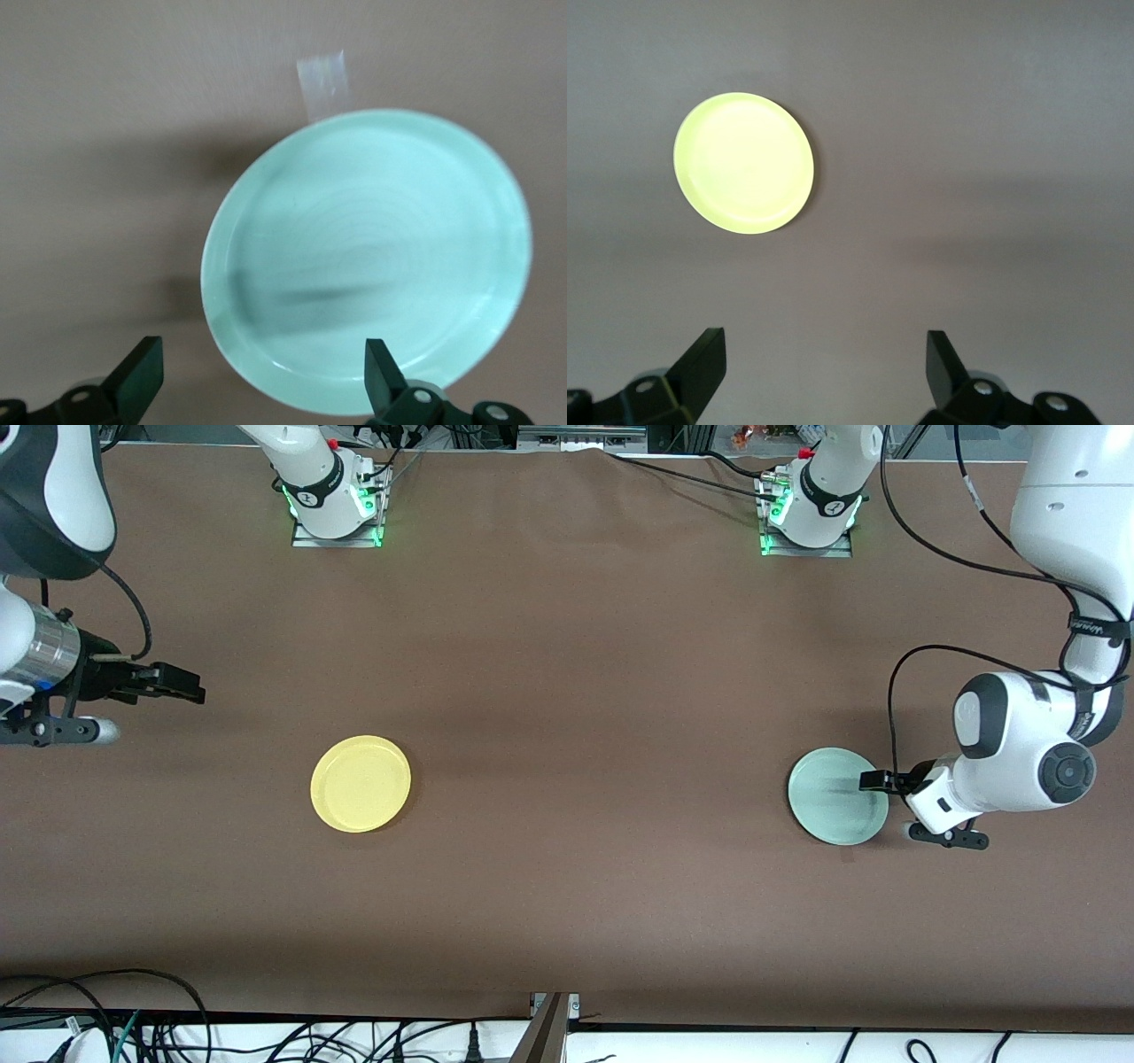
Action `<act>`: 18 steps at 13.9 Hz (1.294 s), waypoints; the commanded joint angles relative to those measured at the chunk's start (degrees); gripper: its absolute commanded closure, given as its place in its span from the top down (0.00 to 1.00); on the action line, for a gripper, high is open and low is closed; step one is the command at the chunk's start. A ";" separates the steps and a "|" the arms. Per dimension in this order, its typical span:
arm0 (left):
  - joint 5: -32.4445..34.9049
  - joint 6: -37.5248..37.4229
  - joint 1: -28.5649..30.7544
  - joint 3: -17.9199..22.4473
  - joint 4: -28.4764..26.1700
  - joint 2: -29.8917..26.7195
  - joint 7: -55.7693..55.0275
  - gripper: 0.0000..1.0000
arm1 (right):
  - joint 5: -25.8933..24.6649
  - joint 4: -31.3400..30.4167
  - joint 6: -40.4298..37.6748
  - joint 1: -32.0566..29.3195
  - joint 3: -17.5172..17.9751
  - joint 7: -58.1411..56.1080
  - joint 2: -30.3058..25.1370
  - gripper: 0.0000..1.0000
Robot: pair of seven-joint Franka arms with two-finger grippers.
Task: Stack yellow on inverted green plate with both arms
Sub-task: 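Reach the left gripper to the green plate rim while the right gripper approaches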
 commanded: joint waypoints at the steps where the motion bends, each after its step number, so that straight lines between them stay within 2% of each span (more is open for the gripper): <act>1: 0.87 1.39 2.17 -0.56 0.09 1.15 2.64 1.00 | 0.85 0.86 2.10 -0.90 0.44 -0.30 4.11 1.00; 4: 0.87 2.62 2.17 -0.55 0.09 2.64 2.91 0.98 | 0.85 -0.11 8.17 -0.46 0.53 -0.30 9.56 1.00; 5: 0.87 3.15 2.26 -0.56 0.00 2.74 2.91 0.80 | 0.85 -0.72 9.83 -0.46 0.53 -0.57 11.32 1.00; 7: 0.87 3.07 2.26 -0.55 -0.09 2.74 3.00 0.32 | 0.85 -2.22 17.19 -0.20 0.71 -0.66 15.53 1.00; 8: 0.87 2.89 2.09 -0.56 -0.09 2.74 2.91 0.12 | 0.85 -2.92 20.98 0.07 0.71 -0.48 17.99 1.00; 9: 0.87 2.89 2.00 -0.56 -0.09 2.65 2.91 0.00 | 0.85 -4.06 24.32 0.16 0.71 -0.31 19.76 1.00; 14: 0.87 2.28 1.65 -0.64 0.00 2.39 2.82 0.00 | 0.85 -18.99 41.29 0.33 1.32 0.13 18.63 1.00; 17: 1.13 -2.18 -0.01 -1.34 1.48 0.90 2.38 0.00 | 0.85 -19.80 42.72 2.00 1.32 2.05 18.63 1.00; 18: 3.74 -5.25 -2.37 -1.26 3.58 0.19 2.21 0.00 | 0.85 -19.63 42.72 2.44 1.24 2.68 18.63 1.00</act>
